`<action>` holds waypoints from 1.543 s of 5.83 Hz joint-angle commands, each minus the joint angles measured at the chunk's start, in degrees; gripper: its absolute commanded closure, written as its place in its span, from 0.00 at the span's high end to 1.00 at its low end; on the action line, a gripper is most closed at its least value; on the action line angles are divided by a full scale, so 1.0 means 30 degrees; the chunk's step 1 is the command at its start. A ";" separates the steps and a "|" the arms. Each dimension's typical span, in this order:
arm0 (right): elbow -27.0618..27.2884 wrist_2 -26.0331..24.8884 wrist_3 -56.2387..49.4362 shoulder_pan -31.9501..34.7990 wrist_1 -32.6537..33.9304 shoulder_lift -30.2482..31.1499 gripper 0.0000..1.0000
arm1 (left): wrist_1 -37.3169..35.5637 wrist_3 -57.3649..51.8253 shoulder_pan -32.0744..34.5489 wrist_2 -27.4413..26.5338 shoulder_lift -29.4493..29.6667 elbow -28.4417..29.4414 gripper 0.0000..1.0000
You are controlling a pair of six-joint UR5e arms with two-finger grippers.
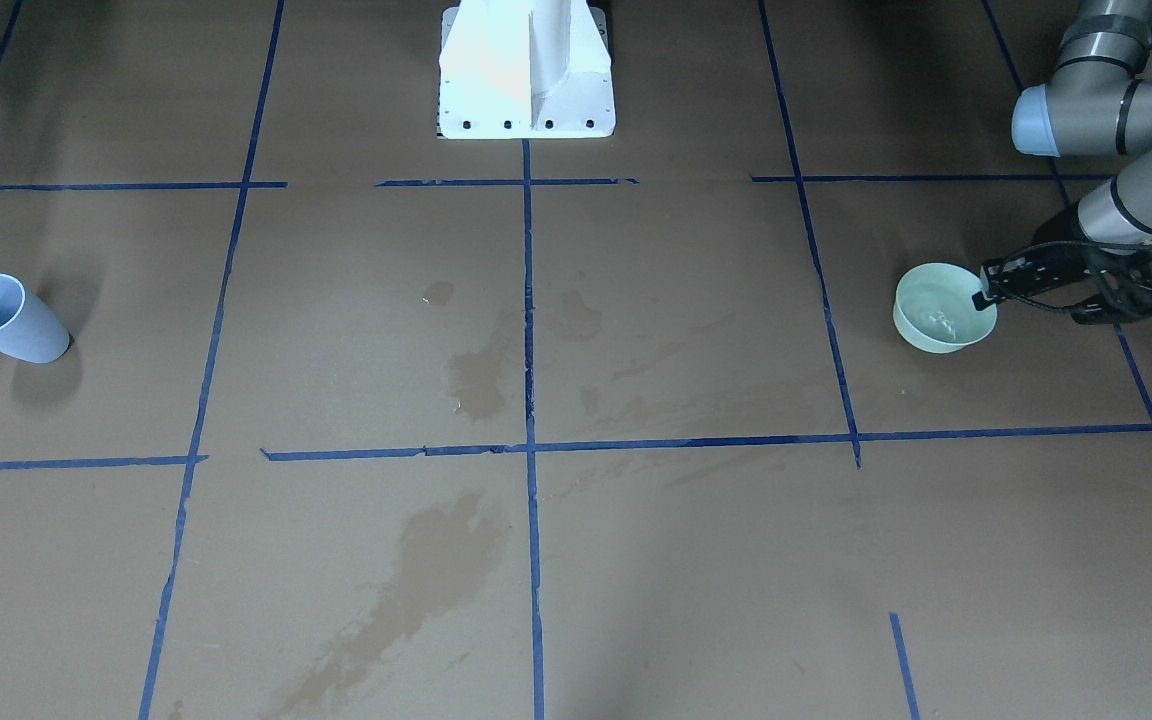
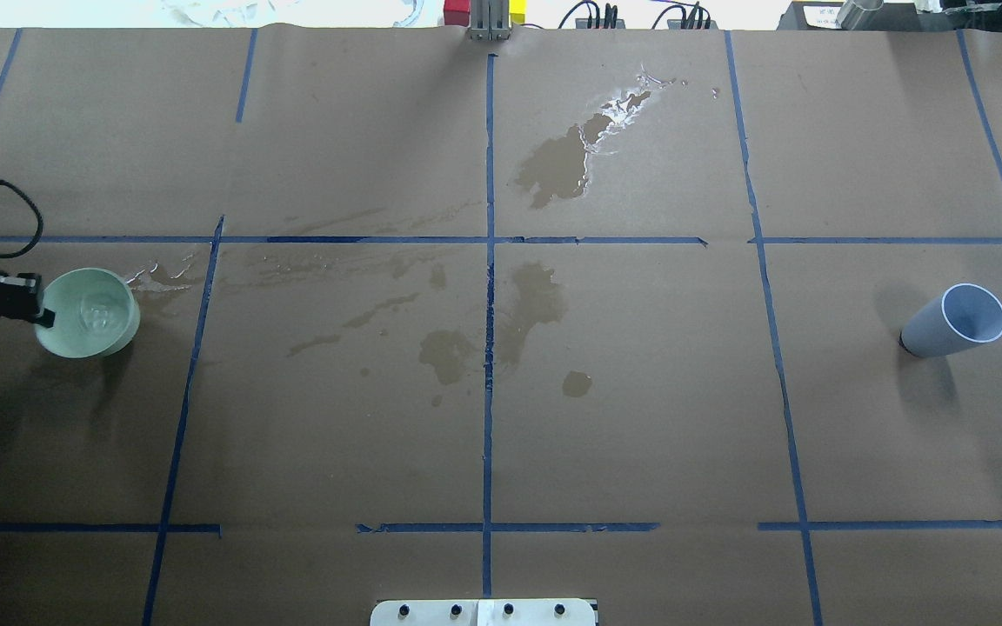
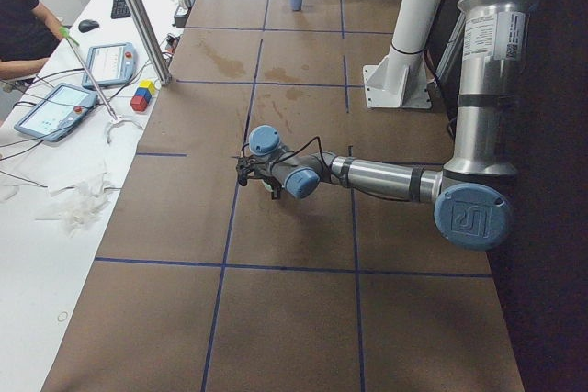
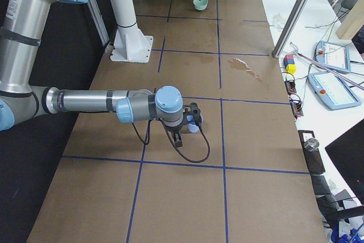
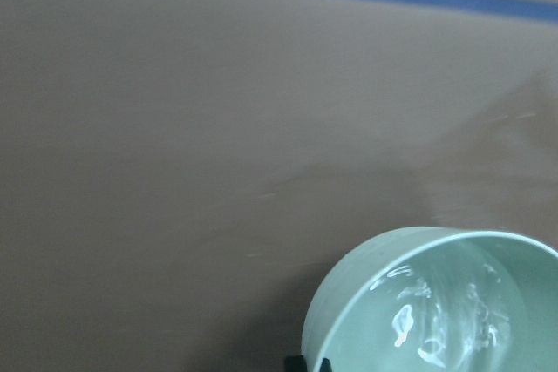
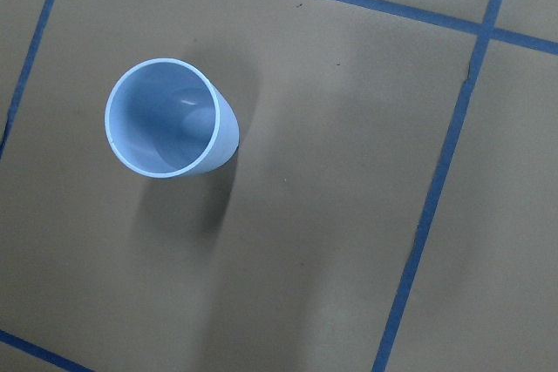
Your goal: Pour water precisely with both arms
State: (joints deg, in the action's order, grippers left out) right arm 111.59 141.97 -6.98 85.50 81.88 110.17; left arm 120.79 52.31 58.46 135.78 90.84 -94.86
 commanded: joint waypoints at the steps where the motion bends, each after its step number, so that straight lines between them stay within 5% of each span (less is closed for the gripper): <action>1: 0.0011 0.0080 -0.0220 -0.0023 -0.0017 0.0014 1.00 | -0.0156 0.3518 -0.1777 0.0004 0.2165 -0.1073 0.00; 5: 0.0011 0.0109 -0.0279 -0.0023 -0.0597 0.0248 1.00 | -0.2689 0.7170 -0.5802 -0.0840 0.7935 -0.0754 0.00; 6: 0.0011 0.0109 -0.0280 -0.0023 -0.1212 0.0452 1.00 | -0.3489 0.7231 -0.7574 -0.3485 0.9517 -0.0260 0.00; 9: -0.0018 -0.0183 -0.0135 -0.0023 -0.1189 0.0745 1.00 | -0.3996 0.7667 -0.8323 -0.4857 1.3160 0.3224 0.00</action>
State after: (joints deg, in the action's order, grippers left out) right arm 111.56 141.74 -7.66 85.43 78.29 111.94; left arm 108.74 74.47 34.11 122.08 127.92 -87.87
